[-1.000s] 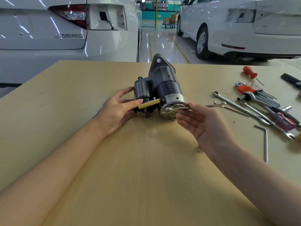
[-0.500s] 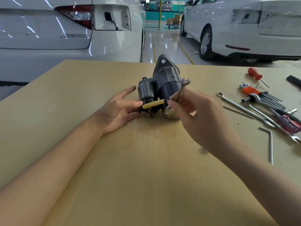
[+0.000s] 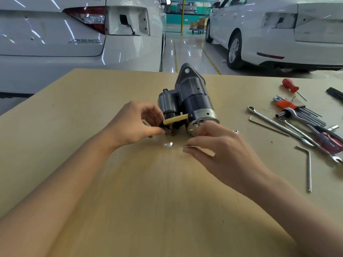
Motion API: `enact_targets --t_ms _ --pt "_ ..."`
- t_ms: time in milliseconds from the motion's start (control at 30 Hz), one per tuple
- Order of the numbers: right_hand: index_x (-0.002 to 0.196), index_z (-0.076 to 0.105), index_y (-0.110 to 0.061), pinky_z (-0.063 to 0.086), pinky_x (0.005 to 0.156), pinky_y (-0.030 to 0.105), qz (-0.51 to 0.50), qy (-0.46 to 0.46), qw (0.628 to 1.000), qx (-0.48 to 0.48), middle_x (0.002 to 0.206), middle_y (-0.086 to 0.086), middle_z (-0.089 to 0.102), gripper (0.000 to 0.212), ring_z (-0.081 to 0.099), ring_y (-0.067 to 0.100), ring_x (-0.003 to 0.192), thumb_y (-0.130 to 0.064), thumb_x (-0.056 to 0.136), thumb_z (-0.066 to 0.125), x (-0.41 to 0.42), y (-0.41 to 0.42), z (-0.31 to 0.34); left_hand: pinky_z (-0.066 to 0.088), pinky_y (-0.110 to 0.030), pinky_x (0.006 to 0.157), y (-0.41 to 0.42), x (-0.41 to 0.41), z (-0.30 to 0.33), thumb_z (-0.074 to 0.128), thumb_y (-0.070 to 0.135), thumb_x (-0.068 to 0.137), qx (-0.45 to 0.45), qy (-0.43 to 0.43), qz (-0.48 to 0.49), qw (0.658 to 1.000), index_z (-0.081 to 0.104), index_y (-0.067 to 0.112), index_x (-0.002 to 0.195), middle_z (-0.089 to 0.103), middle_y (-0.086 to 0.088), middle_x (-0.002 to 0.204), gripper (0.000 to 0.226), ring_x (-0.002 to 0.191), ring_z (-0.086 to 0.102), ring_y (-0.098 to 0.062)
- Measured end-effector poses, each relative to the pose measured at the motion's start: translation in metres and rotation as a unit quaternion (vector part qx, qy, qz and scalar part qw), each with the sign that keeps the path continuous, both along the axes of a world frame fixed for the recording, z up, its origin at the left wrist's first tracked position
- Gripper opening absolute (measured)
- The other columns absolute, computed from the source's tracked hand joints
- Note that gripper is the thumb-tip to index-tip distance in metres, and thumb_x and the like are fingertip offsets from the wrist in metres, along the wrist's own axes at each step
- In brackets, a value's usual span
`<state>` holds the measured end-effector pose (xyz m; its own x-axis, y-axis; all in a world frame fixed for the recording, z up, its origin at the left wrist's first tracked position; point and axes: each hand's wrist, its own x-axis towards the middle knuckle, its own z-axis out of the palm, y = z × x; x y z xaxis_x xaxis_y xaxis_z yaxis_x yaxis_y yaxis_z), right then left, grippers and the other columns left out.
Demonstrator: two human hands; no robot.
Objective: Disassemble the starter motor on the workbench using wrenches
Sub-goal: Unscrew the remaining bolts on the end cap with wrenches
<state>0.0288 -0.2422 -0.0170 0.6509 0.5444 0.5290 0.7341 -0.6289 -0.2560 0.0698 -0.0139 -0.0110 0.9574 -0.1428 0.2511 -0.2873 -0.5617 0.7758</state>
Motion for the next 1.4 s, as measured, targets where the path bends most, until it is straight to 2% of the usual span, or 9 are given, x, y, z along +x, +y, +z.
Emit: enact_targets --t_ms 100,233,367,733,833,1033,1133,1267,1400 --pt "0.089 0.076 -0.015 0.051 0.058 0.037 -0.017 -0.003 0.997 0.073 0.080 -0.001 0.063 0.008 0.059 0.016 0.065 -0.019 0.084 0.072 0.005 -0.006 0.003 0.057 -0.025 0.057 -0.003 0.000 -0.003 0.083 -0.005 0.067 -0.033 0.003 0.009 0.999 0.069 0.007 0.079 0.072 -0.010 0.071 0.022 0.061 0.068 -0.016" --pt "0.084 0.076 -0.017 0.042 0.056 0.018 -0.060 -0.013 0.988 0.141 0.070 -0.008 0.059 0.003 0.054 0.011 0.060 -0.017 0.082 0.075 0.009 -0.010 0.004 0.059 -0.026 0.063 -0.004 0.000 -0.007 0.084 -0.006 0.063 -0.085 0.015 0.010 0.996 0.068 0.006 0.076 0.073 -0.011 0.069 0.023 0.062 0.071 -0.023" --pt "0.078 0.076 -0.021 0.042 0.058 0.019 -0.082 0.013 0.977 0.196 0.067 -0.006 0.062 0.003 0.056 0.012 0.063 -0.019 0.080 0.076 0.012 -0.009 0.003 0.057 -0.023 0.061 -0.005 0.000 -0.011 0.085 -0.003 0.061 -0.127 -0.011 0.026 0.992 0.069 0.010 0.074 0.073 -0.007 0.069 0.024 0.060 0.071 -0.019" --pt "0.079 0.075 -0.023 0.045 0.059 0.017 -0.087 0.040 0.968 0.233 0.066 -0.007 0.065 0.007 0.060 0.010 0.063 -0.017 0.081 0.075 0.010 -0.008 0.008 0.058 -0.022 0.070 -0.007 -0.003 -0.011 0.084 -0.003 0.066 -0.023 -0.089 0.058 0.994 0.068 0.029 0.069 0.072 0.010 0.068 0.036 0.062 0.070 -0.008" --pt "0.075 0.073 -0.018 0.052 0.062 0.022 -0.087 0.127 0.934 0.322 0.063 -0.003 0.069 0.008 0.066 0.012 0.060 -0.017 0.082 0.073 0.009 -0.009 0.012 0.054 -0.013 0.063 -0.012 -0.006 -0.012 0.081 -0.005 0.068 0.004 -0.134 0.063 0.989 0.066 0.029 0.069 0.068 0.015 0.064 0.038 0.058 0.065 -0.001" --pt "0.085 0.069 -0.006 0.059 0.066 0.027 -0.051 0.345 0.809 0.472 0.074 0.009 0.074 0.006 0.073 0.022 0.071 -0.008 0.088 0.065 0.006 -0.009 0.018 0.049 -0.009 0.058 -0.015 -0.006 -0.015 0.080 -0.004 0.068 0.025 -0.169 0.068 0.983 0.063 0.028 0.069 0.064 0.018 0.063 0.036 0.058 0.063 0.001" --pt "0.084 0.067 -0.005 0.058 0.067 0.027 -0.051 0.392 0.765 0.509 0.075 0.011 0.074 0.007 0.073 0.026 0.075 -0.005 0.089 0.063 0.010 -0.010 0.018 0.050 -0.016 0.057 -0.013 -0.002 -0.016 0.079 0.005 0.066 -0.020 -0.131 0.059 0.989 0.062 0.029 0.075 0.064 0.010 0.067 0.031 0.059 0.059 -0.003" --pt "0.081 0.065 -0.004 0.058 0.072 0.032 -0.054 0.407 0.736 0.539 0.075 0.014 0.072 0.011 0.072 0.030 0.079 -0.003 0.090 0.060 0.016 -0.013 0.019 0.055 -0.035 0.071 -0.015 0.001 -0.019 0.056 0.018 0.065 -0.134 -0.027 0.077 0.988 0.055 0.022 0.092 0.057 0.000 0.087 0.027 0.083 0.059 -0.017" --pt "0.081 0.064 -0.003 0.059 0.075 0.032 -0.047 0.410 0.725 0.552 0.077 0.013 0.073 0.011 0.072 0.029 0.081 -0.004 0.091 0.059 0.016 -0.013 0.017 0.056 -0.033 0.084 -0.019 0.004 -0.019 0.051 0.012 0.075 -0.241 0.050 0.103 0.964 0.052 0.017 0.116 0.056 -0.010 0.113 0.042 0.100 0.063 -0.024"
